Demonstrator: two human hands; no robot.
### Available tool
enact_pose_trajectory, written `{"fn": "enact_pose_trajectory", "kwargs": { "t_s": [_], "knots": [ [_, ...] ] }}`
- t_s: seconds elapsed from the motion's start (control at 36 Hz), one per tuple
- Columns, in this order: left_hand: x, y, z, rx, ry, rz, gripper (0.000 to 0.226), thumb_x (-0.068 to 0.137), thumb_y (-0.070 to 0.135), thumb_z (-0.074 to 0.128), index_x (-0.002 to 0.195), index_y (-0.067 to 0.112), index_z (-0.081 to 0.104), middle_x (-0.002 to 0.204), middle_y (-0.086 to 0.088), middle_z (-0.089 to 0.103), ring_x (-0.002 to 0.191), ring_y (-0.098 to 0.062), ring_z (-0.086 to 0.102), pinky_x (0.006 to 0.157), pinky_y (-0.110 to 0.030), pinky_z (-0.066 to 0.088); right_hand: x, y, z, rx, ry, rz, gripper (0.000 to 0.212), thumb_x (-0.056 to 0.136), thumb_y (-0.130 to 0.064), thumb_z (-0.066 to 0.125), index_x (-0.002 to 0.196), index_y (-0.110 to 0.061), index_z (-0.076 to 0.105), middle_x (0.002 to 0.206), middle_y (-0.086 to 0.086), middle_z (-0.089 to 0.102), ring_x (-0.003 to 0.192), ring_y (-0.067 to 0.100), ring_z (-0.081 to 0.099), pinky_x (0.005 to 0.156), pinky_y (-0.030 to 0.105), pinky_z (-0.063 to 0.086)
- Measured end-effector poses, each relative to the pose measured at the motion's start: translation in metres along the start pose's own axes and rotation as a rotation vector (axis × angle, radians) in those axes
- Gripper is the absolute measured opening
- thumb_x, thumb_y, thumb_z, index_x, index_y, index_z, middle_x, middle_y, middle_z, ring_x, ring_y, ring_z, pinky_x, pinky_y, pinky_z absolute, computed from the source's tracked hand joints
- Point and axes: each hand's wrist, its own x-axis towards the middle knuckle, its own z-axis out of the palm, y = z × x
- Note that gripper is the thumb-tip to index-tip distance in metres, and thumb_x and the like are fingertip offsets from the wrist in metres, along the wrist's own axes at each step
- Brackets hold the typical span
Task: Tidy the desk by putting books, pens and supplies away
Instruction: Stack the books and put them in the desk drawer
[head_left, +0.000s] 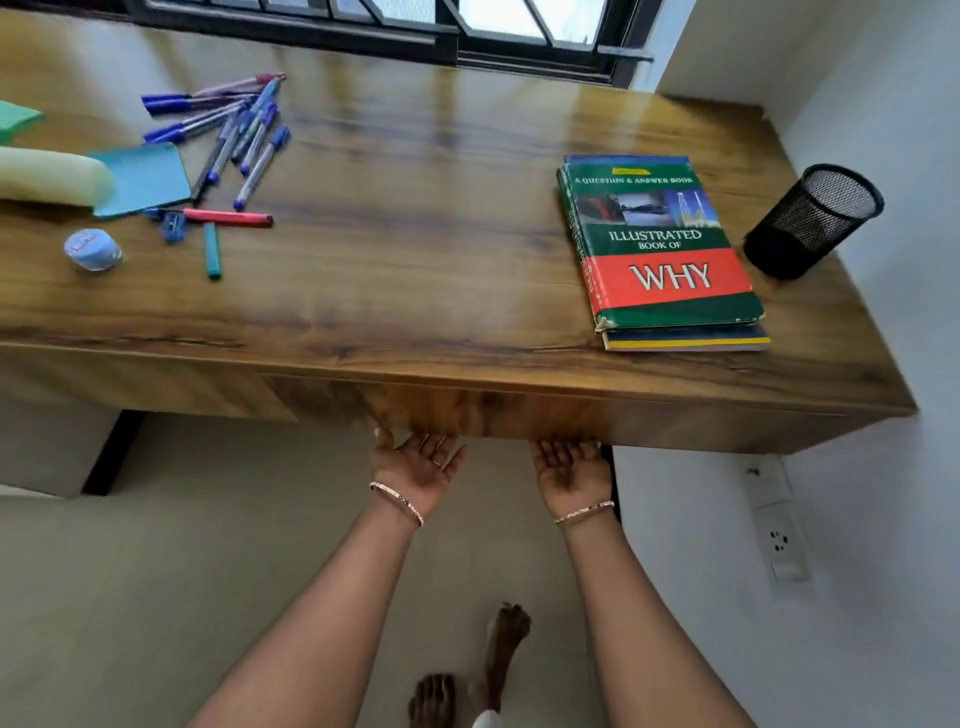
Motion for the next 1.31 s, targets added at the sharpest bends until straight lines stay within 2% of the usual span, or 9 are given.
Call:
{"fn": "enact_pose_trajectory", "kwargs": {
  "t_s": [0.06, 0.17, 0.31, 0.5, 0.69, 0.94, 1.14, 1.25, 1.31],
  "knots": [
    [-0.005, -0.001, -0.004, 0.004, 0.007, -0.007, 0.078, 0.094, 0.065, 0.021, 0.146, 0.009, 0.035, 0.153, -0.013, 0.036, 0.14, -0.028, 0.036, 0.11, -0.051, 0.032, -0.005, 0.002, -0.002, -0.002, 0.006, -0.011, 0.043, 0.104, -0.033, 0.035, 0.134, -0.006, 0.047, 0.136, 0.016, 0.05, 0.13, 0.028, 0.046, 0.114, 0.048, 0.031],
    [-0.02, -0.009, -0.021, 0.002, 0.035, -0.027, 0.081, 0.093, 0.067, 0.022, 0.149, 0.009, 0.028, 0.154, -0.012, 0.033, 0.139, -0.029, 0.037, 0.11, -0.051, 0.032, -0.021, 0.008, -0.02, -0.017, 0.048, -0.007, 0.032, 0.104, -0.034, 0.034, 0.099, -0.011, 0.055, 0.096, 0.009, 0.054, 0.097, 0.023, 0.055, 0.114, 0.047, 0.033],
    [-0.046, -0.023, -0.055, -0.012, 0.083, -0.073, 0.075, 0.093, 0.067, 0.025, 0.138, 0.01, 0.042, 0.137, -0.013, 0.048, 0.126, -0.032, 0.047, 0.111, -0.052, 0.032, -0.054, 0.016, -0.056, -0.014, 0.053, 0.002, 0.028, 0.103, -0.032, 0.038, 0.105, -0.014, 0.059, 0.102, 0.008, 0.059, 0.101, 0.023, 0.057, 0.1, 0.044, 0.044],
    [-0.091, -0.045, -0.106, -0.08, 0.083, -0.135, 0.056, 0.091, 0.065, 0.032, 0.077, 0.016, 0.056, 0.092, -0.011, 0.066, 0.103, -0.031, 0.06, 0.099, -0.051, 0.044, -0.1, 0.03, -0.116, 0.075, 0.042, 0.075, 0.027, 0.098, -0.032, 0.048, 0.091, -0.01, 0.062, 0.086, 0.01, 0.068, 0.087, 0.025, 0.063, 0.066, 0.046, 0.061],
    [-0.132, -0.066, -0.142, -0.079, 0.198, -0.15, 0.068, 0.092, 0.067, 0.027, 0.098, 0.008, 0.06, 0.109, -0.017, 0.064, 0.105, -0.034, 0.058, 0.086, -0.055, 0.051, -0.132, 0.039, -0.173, 0.03, 0.059, 0.105, 0.03, 0.101, -0.03, 0.044, 0.099, -0.007, 0.063, 0.089, 0.012, 0.073, 0.081, 0.025, 0.074, 0.079, 0.051, 0.058],
    [-0.173, -0.082, -0.16, -0.143, 0.25, -0.128, 0.072, 0.088, 0.069, 0.036, 0.111, 0.004, 0.058, 0.117, -0.022, 0.062, 0.116, -0.037, 0.055, 0.101, -0.055, 0.04, -0.163, 0.04, -0.205, -0.003, 0.109, 0.183, 0.034, 0.1, -0.034, 0.044, 0.104, -0.006, 0.063, 0.093, 0.014, 0.074, 0.085, 0.029, 0.073, 0.078, 0.049, 0.057],
    [-0.192, -0.08, -0.147, -0.084, 0.254, -0.1, 0.041, 0.069, 0.054, 0.058, 0.077, 0.015, 0.054, 0.092, -0.01, 0.061, 0.098, -0.034, 0.059, 0.107, -0.047, 0.038, -0.185, 0.029, -0.189, -0.066, 0.16, 0.218, 0.027, 0.099, -0.031, 0.043, 0.105, -0.011, 0.061, 0.098, 0.016, 0.07, 0.088, 0.032, 0.069, 0.069, 0.047, 0.06],
    [-0.207, -0.086, -0.133, 0.245, 0.408, -0.184, 0.041, 0.096, 0.045, 0.036, 0.08, 0.011, 0.052, 0.088, -0.013, 0.057, 0.079, -0.029, 0.056, 0.072, -0.036, 0.044, -0.217, 0.021, -0.179, -0.311, 0.176, 0.272, 0.031, 0.102, -0.024, 0.043, 0.081, -0.005, 0.058, 0.061, 0.014, 0.069, 0.062, 0.03, 0.069, 0.053, 0.035, 0.058],
    [-0.229, -0.094, -0.116, 0.489, 0.363, -0.302, 0.043, 0.101, 0.033, 0.032, 0.07, 0.009, 0.047, 0.073, -0.011, 0.047, 0.061, -0.024, 0.044, 0.057, -0.032, 0.033, -0.245, 0.011, -0.169, -0.575, 0.115, 0.286, 0.031, 0.101, -0.017, 0.043, 0.079, 0.0, 0.059, 0.065, 0.017, 0.067, 0.068, 0.03, 0.063, 0.058, 0.034, 0.055]
  ]
}}
